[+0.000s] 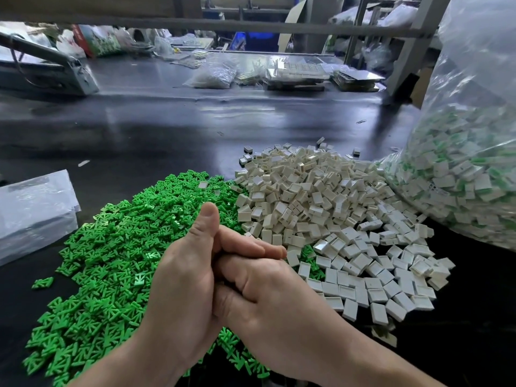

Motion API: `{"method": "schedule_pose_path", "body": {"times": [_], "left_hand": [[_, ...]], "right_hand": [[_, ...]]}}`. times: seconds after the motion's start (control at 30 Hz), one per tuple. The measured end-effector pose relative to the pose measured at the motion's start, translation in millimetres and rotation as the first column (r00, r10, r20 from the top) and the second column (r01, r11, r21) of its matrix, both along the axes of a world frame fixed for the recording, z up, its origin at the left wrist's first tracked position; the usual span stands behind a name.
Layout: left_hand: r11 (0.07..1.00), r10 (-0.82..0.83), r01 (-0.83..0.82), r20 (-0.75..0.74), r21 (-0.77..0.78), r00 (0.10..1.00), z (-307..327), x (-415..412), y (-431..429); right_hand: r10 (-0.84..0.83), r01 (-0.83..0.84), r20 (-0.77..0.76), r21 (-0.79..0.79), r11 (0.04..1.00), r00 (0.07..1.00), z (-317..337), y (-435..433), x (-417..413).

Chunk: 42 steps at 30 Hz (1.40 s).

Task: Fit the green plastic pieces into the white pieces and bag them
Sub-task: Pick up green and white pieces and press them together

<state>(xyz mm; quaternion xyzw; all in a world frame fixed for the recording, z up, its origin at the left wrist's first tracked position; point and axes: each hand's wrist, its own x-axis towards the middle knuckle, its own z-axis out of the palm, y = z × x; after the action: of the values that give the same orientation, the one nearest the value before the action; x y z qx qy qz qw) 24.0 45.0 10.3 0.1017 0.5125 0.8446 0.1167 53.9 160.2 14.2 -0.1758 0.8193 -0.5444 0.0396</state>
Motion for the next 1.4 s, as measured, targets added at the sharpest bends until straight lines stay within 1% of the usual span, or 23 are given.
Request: {"method": "schedule_pose_path", "body": {"times": [0.13, 0.2, 0.33, 0.4, 0.43, 0.47, 0.5, 0.53, 0.57, 0.63, 0.73, 0.93, 1.0, 1.17, 1.3, 1.4], "left_hand": [[1.0, -0.006, 0.006, 0.008, 0.001, 1.0, 1.1, 0.5, -1.0], [0.999, -0.041, 0.041, 0.026, 0.016, 0.999, 1.9, -1.1, -1.5], [0.988, -0.155, 0.154, 0.05, 0.015, 0.987, 3.7, -7.2, -3.3], [0.987, -0.162, 0.161, 0.024, 0.013, 0.987, 5.3, -12.0, -6.2], [0.991, -0.127, 0.125, -0.044, -0.04, 0.991, 4.9, -14.5, -10.8], [0.986, -0.076, 0.05, -0.158, -0.158, 0.985, 4.8, -16.8, -16.9], [0.952, -0.045, -0.05, -0.302, -0.301, 0.952, 6.5, -18.0, -23.2], [0.898, -0.052, -0.144, -0.424, -0.416, 0.904, 9.4, -18.1, -28.7], [0.848, -0.07, -0.211, -0.497, -0.486, 0.865, 11.2, -18.1, -32.9], [0.789, -0.116, -0.286, -0.588, -0.544, 0.8, 12.8, -16.4, -35.0], [0.726, -0.164, -0.374, -0.675, -0.576, 0.72, 12.9, -14.2, -28.9], [0.623, -0.16, -0.483, -0.704, -0.616, 0.692, 12.3, -14.0, -30.6], [0.613, -0.194, -0.481, -0.71, -0.626, 0.677, 13.2, -14.5, -31.5], [0.611, -0.256, -0.508, -0.759, -0.607, 0.599, 14.0, -16.0, -31.4], [0.56, -0.27, -0.575, -0.787, -0.597, 0.554, 10.9, -16.2, -30.4], [0.516, -0.249, -0.617, -0.793, -0.594, 0.556, 10.2, -15.7, -30.0]], "right_hand": [[-0.01, 0.01, 0.002, -0.02, 1.0, 1.0, -0.9, -1.4, 0.4], [-0.008, 0.008, 0.007, -0.013, 1.0, 1.0, -2.6, -0.3, -0.3], [0.02, -0.018, 0.035, -0.066, 0.998, 0.999, -3.1, 1.6, -6.4], [0.033, -0.016, 0.11, -0.149, 0.989, 0.993, -2.6, 9.9, -11.5], [0.039, 0.004, 0.18, -0.232, 0.973, 0.983, -2.2, 17.2, -14.1], [0.056, 0.031, 0.25, -0.329, 0.944, 0.967, -1.4, 25.1, -17.3], [0.079, 0.057, 0.303, -0.417, 0.907, 0.95, -0.3, 32.7, -20.2], [0.099, 0.077, 0.333, -0.477, 0.875, 0.938, 0.2, 39.0, -22.7], [0.114, 0.088, 0.346, -0.517, 0.852, 0.931, 0.0, 43.3, -24.4], [0.145, 0.085, 0.359, -0.554, 0.828, 0.922, -1.0, 46.3, -26.4], [0.167, 0.069, 0.375, -0.541, 0.838, 0.912, -3.2, 44.1, -25.9], [0.175, 0.055, 0.38, -0.524, 0.85, 0.908, -4.5, 46.2, -25.6], [0.174, 0.05, 0.378, -0.513, 0.857, 0.909, -4.9, 47.1, -25.7], [0.171, 0.05, 0.388, -0.498, 0.866, 0.906, -6.4, 45.6, -25.6], [0.156, 0.069, 0.408, -0.485, 0.872, 0.899, -7.3, 42.9, -25.2], [0.147, 0.088, 0.418, -0.493, 0.866, 0.896, -7.0, 41.0, -24.7]]}}
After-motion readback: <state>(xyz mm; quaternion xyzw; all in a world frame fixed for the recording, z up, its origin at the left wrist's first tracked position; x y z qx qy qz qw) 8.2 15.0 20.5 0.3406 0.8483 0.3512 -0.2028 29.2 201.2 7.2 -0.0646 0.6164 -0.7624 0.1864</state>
